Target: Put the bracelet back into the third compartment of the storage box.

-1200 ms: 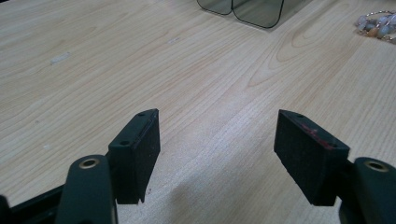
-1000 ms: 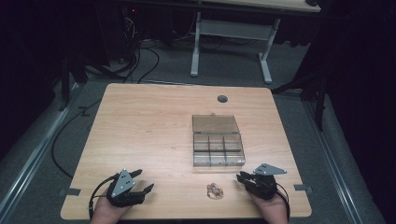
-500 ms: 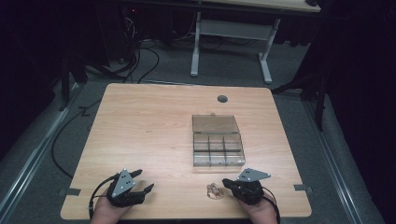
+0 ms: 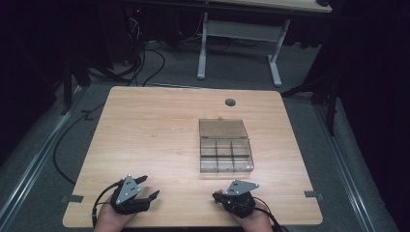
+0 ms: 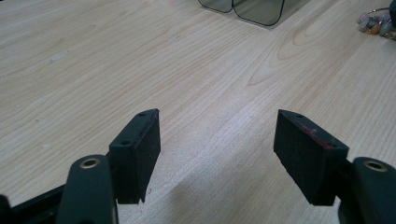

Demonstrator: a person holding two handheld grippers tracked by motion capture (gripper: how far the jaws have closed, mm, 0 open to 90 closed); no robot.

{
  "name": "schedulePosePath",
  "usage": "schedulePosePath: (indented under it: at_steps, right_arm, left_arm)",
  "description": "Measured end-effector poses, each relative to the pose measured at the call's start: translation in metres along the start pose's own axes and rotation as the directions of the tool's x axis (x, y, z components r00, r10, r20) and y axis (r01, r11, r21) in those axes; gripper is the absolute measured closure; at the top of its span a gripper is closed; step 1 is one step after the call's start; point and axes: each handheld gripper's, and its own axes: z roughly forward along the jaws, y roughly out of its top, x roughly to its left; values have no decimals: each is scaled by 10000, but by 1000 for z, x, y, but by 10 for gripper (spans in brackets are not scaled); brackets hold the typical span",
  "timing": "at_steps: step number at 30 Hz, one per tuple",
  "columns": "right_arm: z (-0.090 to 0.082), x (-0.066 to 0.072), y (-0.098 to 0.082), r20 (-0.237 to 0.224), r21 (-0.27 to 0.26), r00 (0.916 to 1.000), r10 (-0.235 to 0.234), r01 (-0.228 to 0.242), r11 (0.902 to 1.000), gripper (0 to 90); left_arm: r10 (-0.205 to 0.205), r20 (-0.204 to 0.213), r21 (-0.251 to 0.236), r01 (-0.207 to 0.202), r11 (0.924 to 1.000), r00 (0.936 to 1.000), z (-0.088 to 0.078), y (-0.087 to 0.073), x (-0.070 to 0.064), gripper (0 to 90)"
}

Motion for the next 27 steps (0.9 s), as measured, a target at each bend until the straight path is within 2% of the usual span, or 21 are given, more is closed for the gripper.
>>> schedulePosePath:
  at_steps: [3,12,27]
  right_arm:
    - [4,0,0,-60,55,10000,-52,52,10000,900]
    - [5,-2,-2,176,226,9998,23,-27,9997,900]
    - [-11,-23,-14,647,151,9963,561,-572,9982,900]
  left_arm:
    - [7,0,1,-7,10000,10000,0,0,0,324]
    - [24,10,-13,-24,10000,10000,0,0,0,325]
    - [31,17,4,-31,10000,10000,0,0,0,326]
